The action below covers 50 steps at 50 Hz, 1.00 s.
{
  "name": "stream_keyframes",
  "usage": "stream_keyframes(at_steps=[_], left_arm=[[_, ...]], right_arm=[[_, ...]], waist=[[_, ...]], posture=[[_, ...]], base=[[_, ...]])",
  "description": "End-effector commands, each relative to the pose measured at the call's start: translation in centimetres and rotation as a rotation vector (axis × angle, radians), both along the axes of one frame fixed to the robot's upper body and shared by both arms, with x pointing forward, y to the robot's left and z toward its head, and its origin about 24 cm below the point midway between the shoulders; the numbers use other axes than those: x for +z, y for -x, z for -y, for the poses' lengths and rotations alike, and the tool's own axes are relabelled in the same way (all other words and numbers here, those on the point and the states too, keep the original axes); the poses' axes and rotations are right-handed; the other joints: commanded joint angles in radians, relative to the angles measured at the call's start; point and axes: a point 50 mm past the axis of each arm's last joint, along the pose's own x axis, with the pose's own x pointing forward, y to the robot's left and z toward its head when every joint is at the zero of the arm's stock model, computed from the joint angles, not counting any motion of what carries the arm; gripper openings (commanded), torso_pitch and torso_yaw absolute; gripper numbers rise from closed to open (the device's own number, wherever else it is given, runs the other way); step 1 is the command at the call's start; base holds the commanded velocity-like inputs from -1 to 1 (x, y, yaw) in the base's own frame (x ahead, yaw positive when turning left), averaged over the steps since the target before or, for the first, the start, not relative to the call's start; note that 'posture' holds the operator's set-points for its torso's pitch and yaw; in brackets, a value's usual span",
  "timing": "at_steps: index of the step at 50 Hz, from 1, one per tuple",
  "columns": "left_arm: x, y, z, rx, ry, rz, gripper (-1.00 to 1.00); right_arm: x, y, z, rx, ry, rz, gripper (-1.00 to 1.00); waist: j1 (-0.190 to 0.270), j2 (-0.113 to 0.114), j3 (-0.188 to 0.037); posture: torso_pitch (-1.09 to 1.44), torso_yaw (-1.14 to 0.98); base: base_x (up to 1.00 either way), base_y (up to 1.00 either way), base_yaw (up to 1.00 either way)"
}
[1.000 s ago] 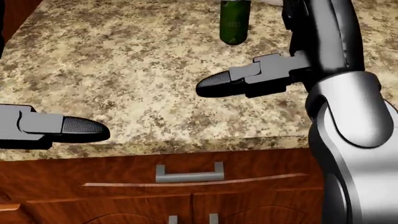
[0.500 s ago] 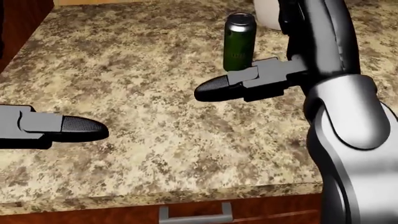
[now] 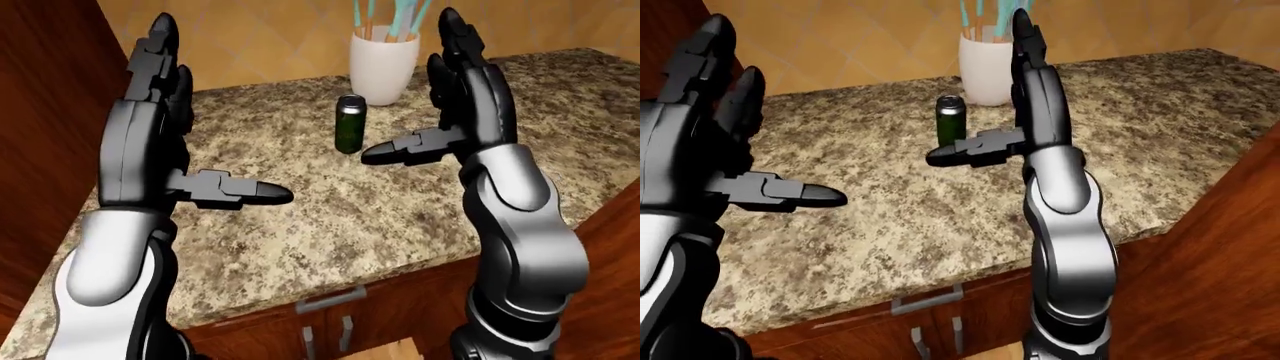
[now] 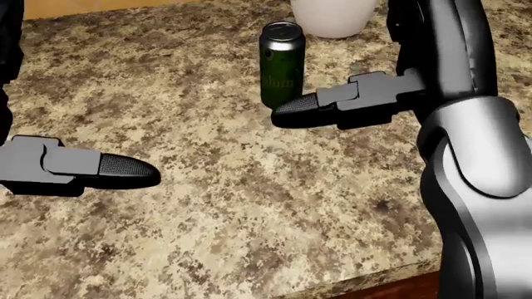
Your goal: Move the drinks to the dining counter.
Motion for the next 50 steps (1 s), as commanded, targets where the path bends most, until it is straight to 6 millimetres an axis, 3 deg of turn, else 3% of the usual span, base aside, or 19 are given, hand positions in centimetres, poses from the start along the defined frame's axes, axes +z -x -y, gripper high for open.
stream_keyframes(at_steps=[1,5,7,8,17,35,50], left_arm=[[1.0,0.3,0.1,0.007,-0.007,0.073,1.00],[1.1,0.1,0.7,-0.006,-0.014,0.072,1.00],[1.2,0.1,1.0,-0.011,-0.015,0.072,1.00],[1.2,0.1,1.1,-0.013,-0.017,0.073,1.00],[2.0,-0.8,2.9,-0.044,-0.037,0.073,1.00],[1.3,-6.2,8.5,-0.119,-0.082,-0.012,1.00],[-0.3,-10.9,11.3,-0.117,-0.111,-0.084,1.00]], right_arm=[[1.6,0.7,-0.1,0.006,0.002,0.094,1.00],[1.6,0.7,-0.1,0.004,0.005,0.098,1.00],[1.7,0.8,0.0,0.001,0.003,0.099,1.00],[1.8,0.8,0.0,0.001,0.004,0.099,1.00],[2.2,1.2,0.9,-0.022,0.000,0.106,1.00],[2.9,1.7,2.3,-0.062,-0.020,0.109,1.00],[3.7,2.6,3.1,-0.076,-0.040,0.133,1.00]], waist=[[-0.005,-0.006,-0.021],[0.004,-0.060,-0.017],[0.016,-0.111,-0.027],[0.014,-0.093,-0.020],[0.008,-0.077,-0.037],[0.013,-0.098,-0.045],[0.015,-0.108,-0.045]], posture=[[0.00,0.00],[0.00,0.00],[0.00,0.00],[0.00,0.00],[0.00,0.00],[0.00,0.00],[0.00,0.00]], base=[[0.00,0.00,0.00],[0.00,0.00,0.00],[0.00,0.00,0.00],[0.00,0.00,0.00],[0.00,0.00,0.00],[0.00,0.00,0.00],[0.00,0.00,0.00]])
